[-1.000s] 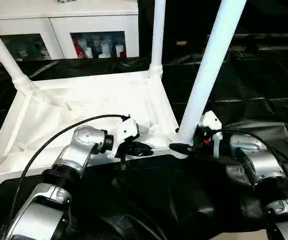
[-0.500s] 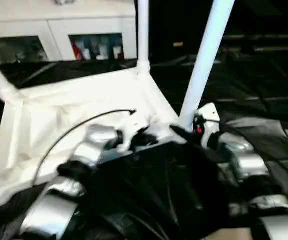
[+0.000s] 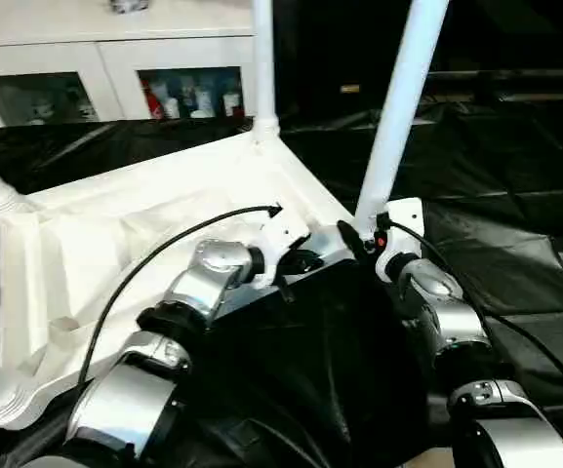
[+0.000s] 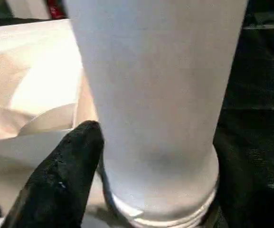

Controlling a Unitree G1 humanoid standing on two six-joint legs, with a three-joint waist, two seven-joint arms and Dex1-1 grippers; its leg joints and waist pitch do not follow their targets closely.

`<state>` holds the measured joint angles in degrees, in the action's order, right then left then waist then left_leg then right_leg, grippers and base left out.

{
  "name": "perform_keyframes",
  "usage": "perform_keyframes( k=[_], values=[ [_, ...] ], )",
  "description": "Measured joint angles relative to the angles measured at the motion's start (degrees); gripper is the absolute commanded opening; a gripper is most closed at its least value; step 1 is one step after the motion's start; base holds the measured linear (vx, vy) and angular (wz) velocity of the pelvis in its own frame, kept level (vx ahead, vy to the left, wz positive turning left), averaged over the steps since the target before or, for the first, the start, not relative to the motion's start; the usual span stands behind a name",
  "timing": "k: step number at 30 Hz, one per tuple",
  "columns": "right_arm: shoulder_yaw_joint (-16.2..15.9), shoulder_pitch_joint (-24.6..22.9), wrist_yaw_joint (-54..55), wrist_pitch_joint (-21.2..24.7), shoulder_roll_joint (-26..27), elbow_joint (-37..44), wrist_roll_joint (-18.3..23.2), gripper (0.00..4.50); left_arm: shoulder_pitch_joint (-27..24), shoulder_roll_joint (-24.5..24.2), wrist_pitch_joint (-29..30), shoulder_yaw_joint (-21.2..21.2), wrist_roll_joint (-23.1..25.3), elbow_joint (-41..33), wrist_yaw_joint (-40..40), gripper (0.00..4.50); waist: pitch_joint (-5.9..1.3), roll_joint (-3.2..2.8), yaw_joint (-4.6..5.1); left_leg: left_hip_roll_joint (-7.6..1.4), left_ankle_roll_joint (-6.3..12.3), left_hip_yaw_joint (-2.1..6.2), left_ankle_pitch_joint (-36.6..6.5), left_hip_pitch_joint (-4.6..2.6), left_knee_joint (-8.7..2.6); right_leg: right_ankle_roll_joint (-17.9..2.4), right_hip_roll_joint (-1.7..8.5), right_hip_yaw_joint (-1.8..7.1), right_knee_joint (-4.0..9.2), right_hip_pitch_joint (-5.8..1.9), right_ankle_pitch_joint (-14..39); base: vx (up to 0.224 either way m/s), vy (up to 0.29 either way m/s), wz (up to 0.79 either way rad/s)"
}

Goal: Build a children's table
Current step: Rotate leg to tighten

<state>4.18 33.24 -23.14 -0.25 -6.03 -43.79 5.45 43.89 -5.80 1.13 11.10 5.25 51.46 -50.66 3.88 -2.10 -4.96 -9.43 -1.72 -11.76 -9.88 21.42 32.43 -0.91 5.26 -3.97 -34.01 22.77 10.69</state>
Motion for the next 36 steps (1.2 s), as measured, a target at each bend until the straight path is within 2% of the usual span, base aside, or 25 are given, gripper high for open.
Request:
perform_keyframes(
  k=[4, 11, 17, 18, 20, 27, 31, 36],
  values=[
    [-1.6, -1.1, -8.3, 0.5, -3.1, 1.8, 1.2, 3.72, -1.2, -1.5, -0.2, 0.0, -0.7, -1.8, -2.6, 0.0, -0.01, -0.05, -0.1, -0.14, 0.0, 0.0, 0.0, -0.03, -0.22, 0.1, -0.12, -0.1, -0.06, 0.12, 0.1, 0.0, 0.0, 0.0],
    [-7.0, -3.8, -29.8, 3.3, -11.8, 7.8, 1.8, 3.72, -5.1, -6.5, -1.9, 0.2, -2.5, -7.1, -13.9, 0.0, 0.06, 0.03, -0.32, -0.24, 0.0, 0.0, 0.0, 0.02, -0.26, 0.3, -0.18, -0.14, -0.05, 0.16, 0.2, 0.0, 0.0, 0.0],
    [-9.5, -3.9, -40.0, 4.9, -15.0, 9.6, 4.0, 3.72, -7.3, -10.3, -1.8, 1.0, -4.6, -10.8, -21.4, 0.0, 0.13, 0.12, -0.39, -0.23, 0.0, -0.01, 0.0, 0.39, -0.02, 0.3, -0.14, -0.12, -0.03, 0.36, 0.2, 0.0, 0.0, 0.0],
    [-9.6, -3.9, -40.6, 5.1, -15.2, 9.8, 4.1, 3.57, -7.3, -10.5, -1.8, 1.0, -4.7, -11.0, -21.7, 0.0, 0.13, 0.12, -0.37, -0.23, 0.0, -0.01, 0.0, 0.47, 0.04, 0.3, -0.14, -0.12, -0.03, 0.4, 0.2, 0.0, 0.0, 0.0],
    [-9.7, -3.9, -41.7, 5.2, -15.6, 9.9, 4.1, 3.57, -7.5, -11.0, -1.5, 1.0, -4.9, -11.4, -22.6, 0.0, 0.14, 0.14, -0.34, -0.23, 0.02, -0.01, 0.0, 0.54, 0.08, 0.3, -0.14, -0.11, -0.03, 0.45, 0.2, 0.0, 0.0, 0.0],
    [-10.3, -3.9, -44.2, 6.4, -16.7, 11.0, 4.2, 2.89, -8.2, -11.8, -0.7, 1.0, -5.5, -12.7, -23.6, 0.0, 0.17, 0.19, -0.3, -0.26, 0.24, -0.02, 0.2, 0.59, 0.09, 0.3, -0.14, -0.13, -0.06, 0.51, 0.2, 0.0, 0.0, 0.0],
    [-10.3, -4.1, -44.0, 6.5, -16.6, 11.2, 4.2, 2.78, -8.3, -11.8, -0.2, 1.0, -5.6, -13.0, -23.4, 0.0, 0.17, 0.19, -0.31, -0.26, 0.26, -0.03, 0.2, 0.6, 0.12, 0.3, -0.14, -0.12, -0.06, 0.51, 0.2, 0.0, 0.0, 0.0],
    [-8.0, -4.3, -32.4, 5.7, -12.7, 9.6, 2.8, 2.75, -6.8, -9.3, -0.3, 1.0, -4.1, -10.8, -16.1, 0.0, 0.13, 0.24, -0.12, -0.29, 0.06, -0.03, 0.0, 0.51, 0.24, 0.2, -0.15, -0.11, -0.17, 0.47, 0.1, 0.0, 0.0, 0.0]
  ],
)
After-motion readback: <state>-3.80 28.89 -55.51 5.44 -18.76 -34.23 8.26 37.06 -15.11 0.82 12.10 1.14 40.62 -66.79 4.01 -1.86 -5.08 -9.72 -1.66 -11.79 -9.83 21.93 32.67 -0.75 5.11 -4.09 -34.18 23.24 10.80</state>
